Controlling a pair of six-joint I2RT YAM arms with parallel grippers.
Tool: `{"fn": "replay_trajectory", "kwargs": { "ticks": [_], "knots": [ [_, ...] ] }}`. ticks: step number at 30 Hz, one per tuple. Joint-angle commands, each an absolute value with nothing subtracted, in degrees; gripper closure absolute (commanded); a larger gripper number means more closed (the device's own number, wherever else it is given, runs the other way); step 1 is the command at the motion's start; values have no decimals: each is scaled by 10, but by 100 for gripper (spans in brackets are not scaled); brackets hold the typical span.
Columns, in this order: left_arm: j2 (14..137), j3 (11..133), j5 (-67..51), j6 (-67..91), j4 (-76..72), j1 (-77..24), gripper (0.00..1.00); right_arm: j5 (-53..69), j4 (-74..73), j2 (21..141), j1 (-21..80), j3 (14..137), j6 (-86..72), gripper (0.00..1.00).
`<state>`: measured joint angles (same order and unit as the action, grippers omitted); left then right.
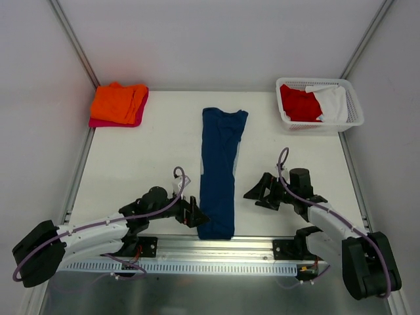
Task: Fold and stack the t-shirts
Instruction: Rotate the tshirt 90 degrees
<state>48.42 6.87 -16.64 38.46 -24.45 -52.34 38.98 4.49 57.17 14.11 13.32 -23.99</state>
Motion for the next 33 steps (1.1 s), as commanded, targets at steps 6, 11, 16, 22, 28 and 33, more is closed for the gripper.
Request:
{"fn": "replay_trajectory", "kwargs": {
  "ticks": [6,11,16,22,28,33],
  "knots": [
    [428,19,-183,409,-253,-496,1,356,109,507,188,62,-302,0],
    [462,-23,-191,462,-323,-497,1,298,220,559,264,18,-366,0],
    [571,-61,-206,490,-465,-497,1,266,437,757,323,-25,-431,1],
    [686,-85,-209,542,-597,-511,1,231,752,1035,380,-54,-527,0],
    [620,-78,-157,569,-487,-578,1,132,714,1016,502,-51,-574,1],
    [429,-6,-97,540,-248,-617,1,112,697,974,529,-60,-588,3]
  ]
}}
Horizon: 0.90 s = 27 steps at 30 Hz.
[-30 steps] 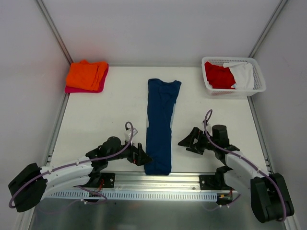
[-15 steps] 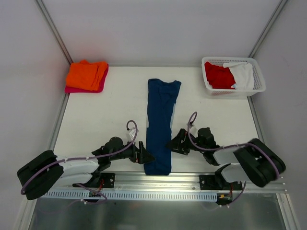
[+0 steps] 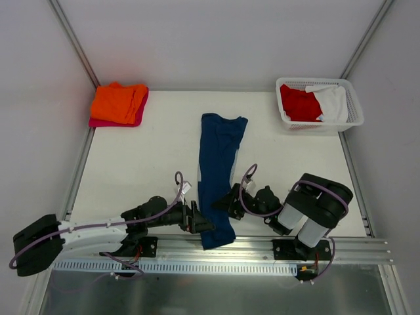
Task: Fold and stack the t-shirts
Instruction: Rotate the tshirt 90 degrees
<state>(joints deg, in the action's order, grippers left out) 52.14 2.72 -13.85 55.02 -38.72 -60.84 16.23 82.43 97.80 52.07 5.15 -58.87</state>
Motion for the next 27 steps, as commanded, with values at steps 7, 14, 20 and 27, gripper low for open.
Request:
{"fn": "replay_trajectory", "kwargs": {
  "ticks": [7,14,20,27],
  "knots": [
    [330,48,-64,489,-70,-616,1,133,324,686,462,-10,-487,2],
    [395,48,-105,561,-106,-628,1,164,-190,354,337,167,-381,1],
    [336,4,-70,673,-107,-706,1,51,-291,226,453,111,-496,1],
    [388,51,-4,682,-60,-776,1,4,-357,146,484,83,-528,1]
  ]
}}
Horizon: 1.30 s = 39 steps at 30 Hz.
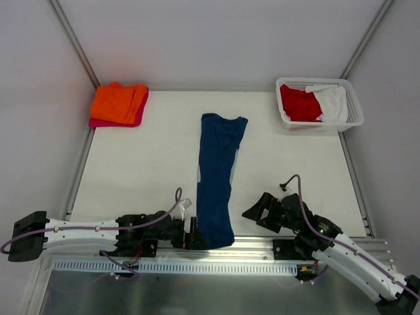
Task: Fold and stack the t-shirts
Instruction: Rotate the tshirt 90 degrees
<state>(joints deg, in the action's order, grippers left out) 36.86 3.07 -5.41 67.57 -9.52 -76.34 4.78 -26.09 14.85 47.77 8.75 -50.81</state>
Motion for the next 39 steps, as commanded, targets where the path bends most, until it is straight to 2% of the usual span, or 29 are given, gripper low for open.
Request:
{"fn": "replay_trajectory", "kwargs": {
  "ticks": [1,5,6,9,10,14,17,20,22,26,27,28,33,39],
  "knots": [
    [391,98,15,666,-31,-776,1,-20,-354,158,482,96,-516,0],
    [410,273,120,530,204,-771,1,-58,-358,321,466,259,-394,0],
    [417,341,150,502,227,-765,1,-56,-358,346,453,284,-376,0],
    [463,443,153,400,275,-700,3,-51,-348,409,435,343,-331,1],
    [477,500,148,379,276,-671,12,-48,-333,418,428,348,-325,1],
    [636,614,131,281,273,-614,32,-13,-286,444,410,332,-323,3],
    [768,683,144,249,272,-573,61,-9,-267,432,406,309,-332,3],
    [888,743,126,234,258,-543,74,-21,-272,391,403,293,-337,3],
    [969,786,113,220,242,-523,69,-18,-281,361,396,290,-338,3],
    [1076,857,133,214,243,-503,65,-18,-317,319,395,292,-341,2],
    [1094,881,133,215,243,-491,57,-18,-329,309,395,291,-343,2],
    [1119,895,130,216,243,-486,54,-20,-335,298,396,288,-346,2],
    [1162,977,147,194,242,-476,54,-30,-373,230,396,268,-354,2],
    [1193,1055,161,169,250,-459,57,-23,-380,210,396,240,-364,2]
  ]
}}
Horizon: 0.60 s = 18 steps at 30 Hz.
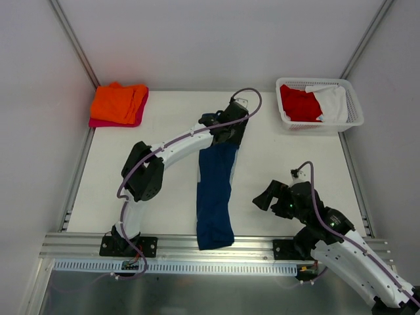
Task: Fold and stack the t-shirts
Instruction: Rotate the tshirt 90 degrees
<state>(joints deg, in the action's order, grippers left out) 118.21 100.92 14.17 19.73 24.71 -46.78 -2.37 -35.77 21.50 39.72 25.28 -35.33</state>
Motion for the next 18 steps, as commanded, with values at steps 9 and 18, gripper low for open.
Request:
{"fn": "replay_trajectory", "kwargs": {
  "ticks": [9,18],
  "knots": [
    [1266,1118,170,168,267,-409,53,-25,-403,186,396,241,-367,2],
    [1331,1196,147,182,270,-378,48,-29,-456,133,396,237,-379,2]
  ]
}}
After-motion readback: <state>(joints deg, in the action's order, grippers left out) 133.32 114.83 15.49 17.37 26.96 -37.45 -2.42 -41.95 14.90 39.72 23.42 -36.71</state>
